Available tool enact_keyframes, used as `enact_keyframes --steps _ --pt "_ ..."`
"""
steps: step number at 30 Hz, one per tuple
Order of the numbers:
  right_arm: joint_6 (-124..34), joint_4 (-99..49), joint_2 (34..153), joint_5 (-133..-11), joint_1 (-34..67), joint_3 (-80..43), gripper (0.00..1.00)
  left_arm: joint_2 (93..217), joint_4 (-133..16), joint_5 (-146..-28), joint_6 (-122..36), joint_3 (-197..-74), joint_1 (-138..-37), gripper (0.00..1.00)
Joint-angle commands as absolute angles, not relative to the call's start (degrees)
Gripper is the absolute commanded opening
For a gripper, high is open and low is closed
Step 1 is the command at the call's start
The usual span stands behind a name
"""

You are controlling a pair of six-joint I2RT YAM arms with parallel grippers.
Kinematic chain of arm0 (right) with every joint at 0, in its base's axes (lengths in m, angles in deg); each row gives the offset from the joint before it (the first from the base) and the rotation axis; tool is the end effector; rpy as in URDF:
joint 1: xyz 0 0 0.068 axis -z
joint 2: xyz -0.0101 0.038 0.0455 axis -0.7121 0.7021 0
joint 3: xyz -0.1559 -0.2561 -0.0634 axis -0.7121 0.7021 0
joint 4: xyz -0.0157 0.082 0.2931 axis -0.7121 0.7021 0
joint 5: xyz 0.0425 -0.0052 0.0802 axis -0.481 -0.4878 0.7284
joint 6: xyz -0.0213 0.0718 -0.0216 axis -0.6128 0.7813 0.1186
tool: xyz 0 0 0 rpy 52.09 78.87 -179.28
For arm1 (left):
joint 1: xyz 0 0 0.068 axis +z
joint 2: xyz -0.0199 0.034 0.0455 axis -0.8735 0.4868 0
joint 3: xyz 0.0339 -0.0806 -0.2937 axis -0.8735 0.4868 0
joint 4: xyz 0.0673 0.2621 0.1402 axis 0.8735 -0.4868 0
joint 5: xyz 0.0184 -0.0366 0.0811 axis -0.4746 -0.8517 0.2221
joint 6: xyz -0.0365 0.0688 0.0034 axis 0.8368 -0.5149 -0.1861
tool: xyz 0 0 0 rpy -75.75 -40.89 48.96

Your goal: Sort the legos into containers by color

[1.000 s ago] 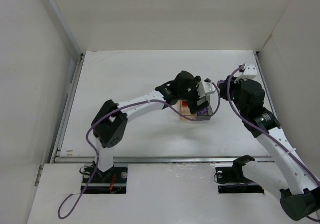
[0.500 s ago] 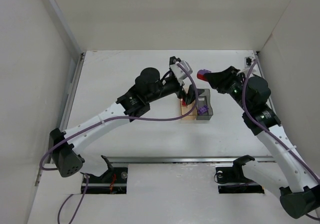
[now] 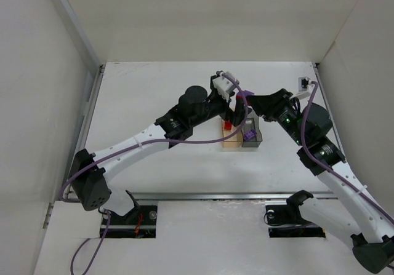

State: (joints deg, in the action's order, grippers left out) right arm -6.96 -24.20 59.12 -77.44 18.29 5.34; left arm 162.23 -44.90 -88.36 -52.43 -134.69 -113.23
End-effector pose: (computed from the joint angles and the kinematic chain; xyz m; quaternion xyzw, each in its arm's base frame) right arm 0.2132 0.1124 0.4224 0.0888 0.6827 0.4377 0.5783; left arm 0.2466 -0.3375 0.4244 0.3395 0.5866 -0.3864 0.6256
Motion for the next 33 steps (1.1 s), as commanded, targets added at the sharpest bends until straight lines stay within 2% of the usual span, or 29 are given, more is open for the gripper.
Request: enact_keyframes --steps 1,6,7,11,12,15,20,24,33 --pt "-5.9 -28.4 58.4 -80.9 16.0 5.3 0.00 161.6 -40.0 -85.5 -51.3 -136.8 -113.2 0.83" --pt "-5.9 -28.4 58.4 -81.4 14.6 5.3 0.00 162.1 -37.2 -86.6 -53.5 -136.8 -113.2 0.68" --pt "-5.9 -28.4 58.4 -82.0 14.6 5.3 0.00 162.1 -37.2 -86.6 -53.5 -136.8 -113.2 0.59" --pt "-6.5 -28.4 58.4 -82.0 14.6 5.3 0.00 162.1 -37.2 -86.6 -54.1 -136.8 -113.2 0.33" --pt "-6.5 -28.4 58.4 -82.0 14.6 5.3 0.00 162.1 -37.2 -86.0 -54.7 -136.8 -113.2 0.20" --pt "-6.5 -28.4 58.9 -82.5 14.6 5.8 0.00 162.1 -38.5 -85.4 -54.7 -136.8 -113.2 0.00" --pt "-8.0 -28.4 60.4 -85.7 14.6 4.7 0.00 161.0 -40.3 -84.9 -55.9 -134.4 -113.2 0.00" --pt "-11.4 -28.4 63.6 -90.2 15.3 1.8 0.00 159.8 -48.1 -85.6 -55.9 -131.6 -113.2 0.00" --pt "-18.6 -27.4 77.4 -91.5 22.1 -5.1 0.00 158.1 -54.4 -88.1 -58.0 -125.8 -112.6 0.00"
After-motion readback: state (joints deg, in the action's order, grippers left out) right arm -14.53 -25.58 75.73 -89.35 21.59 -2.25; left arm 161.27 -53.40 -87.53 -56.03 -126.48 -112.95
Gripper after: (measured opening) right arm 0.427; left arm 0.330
